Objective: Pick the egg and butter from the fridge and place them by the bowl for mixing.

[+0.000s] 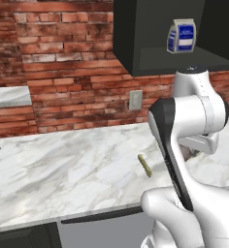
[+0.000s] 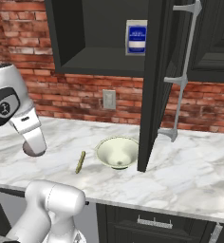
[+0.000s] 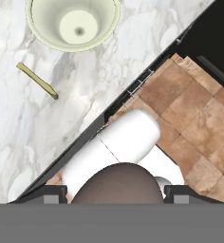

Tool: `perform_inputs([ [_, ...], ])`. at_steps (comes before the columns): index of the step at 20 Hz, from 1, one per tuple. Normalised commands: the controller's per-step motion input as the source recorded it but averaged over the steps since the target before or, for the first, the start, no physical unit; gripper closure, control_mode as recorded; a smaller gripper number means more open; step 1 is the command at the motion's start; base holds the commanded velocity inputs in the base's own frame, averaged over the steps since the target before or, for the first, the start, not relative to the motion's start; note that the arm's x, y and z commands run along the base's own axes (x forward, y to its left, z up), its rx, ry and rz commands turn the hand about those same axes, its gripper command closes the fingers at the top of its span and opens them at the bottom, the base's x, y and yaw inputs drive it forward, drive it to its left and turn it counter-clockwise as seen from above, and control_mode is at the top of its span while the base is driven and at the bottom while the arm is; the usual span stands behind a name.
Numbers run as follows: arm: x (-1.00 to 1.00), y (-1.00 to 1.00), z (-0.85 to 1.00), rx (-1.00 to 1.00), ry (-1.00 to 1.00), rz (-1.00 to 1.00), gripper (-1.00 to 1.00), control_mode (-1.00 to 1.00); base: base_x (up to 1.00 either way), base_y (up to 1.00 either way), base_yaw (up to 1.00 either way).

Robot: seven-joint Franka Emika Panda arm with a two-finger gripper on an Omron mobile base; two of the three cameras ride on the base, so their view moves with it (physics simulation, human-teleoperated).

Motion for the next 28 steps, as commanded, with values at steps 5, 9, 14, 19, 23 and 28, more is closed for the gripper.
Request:
perform_inputs([
  [5, 0.25, 0.0, -0.5, 0.0, 0.0, -0.02, 1.0, -1.0, 0.0, 0.0, 0.0],
  [9, 0.35, 0.01, -0.71, -0.01, 0.0, -0.08, 1.0, -1.0, 0.0, 0.0, 0.0],
  [14, 0.72, 0.03, -0.77, -0.09, 0.0, -0.19, 1.0, -1.0, 0.0, 0.0, 0.0],
  [19, 0.93, 0.0, -0.59, -0.05, 0.0, -0.31, 1.0, -1.0, 0.0, 0.0, 0.0],
  [23, 0.91, 0.0, -0.59, -0.01, 0.0, -0.33, 1.0, -1.0, 0.0, 0.0, 0.0],
  [28, 0.77, 0.0, -0.59, -0.06, 0.0, -0.26, 1.0, -1.0, 0.0, 0.0, 0.0],
])
